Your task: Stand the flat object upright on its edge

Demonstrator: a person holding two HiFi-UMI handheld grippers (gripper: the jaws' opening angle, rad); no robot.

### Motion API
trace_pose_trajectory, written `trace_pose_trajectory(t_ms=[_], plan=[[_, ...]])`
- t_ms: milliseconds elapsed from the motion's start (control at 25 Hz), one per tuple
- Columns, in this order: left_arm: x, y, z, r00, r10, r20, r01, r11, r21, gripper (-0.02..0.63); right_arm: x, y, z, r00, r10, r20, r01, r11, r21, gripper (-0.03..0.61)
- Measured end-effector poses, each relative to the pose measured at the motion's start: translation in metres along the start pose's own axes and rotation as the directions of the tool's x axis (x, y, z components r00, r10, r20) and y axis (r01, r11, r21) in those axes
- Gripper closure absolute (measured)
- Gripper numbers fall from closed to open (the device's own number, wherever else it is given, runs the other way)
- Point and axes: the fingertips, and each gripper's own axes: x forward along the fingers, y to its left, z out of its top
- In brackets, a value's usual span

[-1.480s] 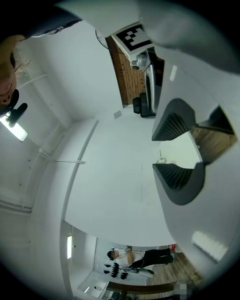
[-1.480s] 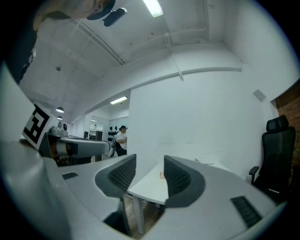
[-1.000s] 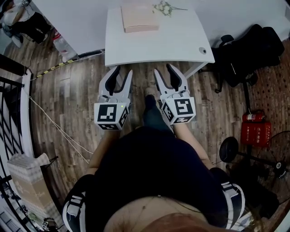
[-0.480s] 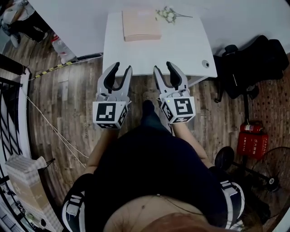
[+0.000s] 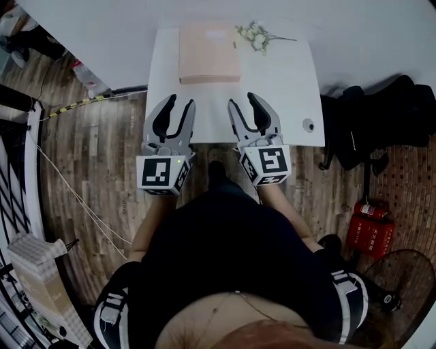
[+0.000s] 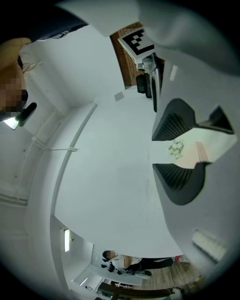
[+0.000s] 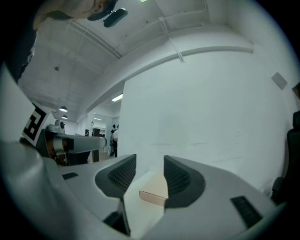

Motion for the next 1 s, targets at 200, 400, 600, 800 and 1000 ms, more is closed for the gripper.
trace_pose_trajectory(t_ms=[200, 400, 600, 800, 1000], plan=[[0.056, 0.014, 0.0, 0.999, 0.031, -0.004, -0.031, 0.999, 0.01, 0.454, 0.047, -0.041, 0.002, 1.0, 0.03, 0.003, -0.03, 1.0, 0.0, 0.407], [0.1, 0.032, -0.006, 0.997, 0.069, -0.031, -0.068, 0.997, 0.041, 0.454, 0.088, -0.073, 0.001, 0.998, 0.06, 0.005, -0.06, 0.998, -0.003, 0.407], [0.133, 0.046, -0.015, 0.995, 0.09, -0.038, -0.089, 0.996, 0.005, 0.454, 0.118, -0.098, -0.007, 0.997, 0.075, -0.015, -0.076, 0.997, -0.005, 0.407], [0.153, 0.059, -0.027, 0.994, 0.095, -0.058, -0.095, 0.995, -0.002, 0.453, 0.135, -0.114, -0.018, 0.996, 0.076, -0.038, -0.076, 0.997, -0.007, 0.407], [0.163, 0.073, -0.041, 0.993, 0.086, -0.083, -0.091, 0.994, -0.065, 0.453, 0.141, -0.123, -0.028, 0.996, 0.069, -0.056, -0.069, 0.998, 0.009, 0.407]])
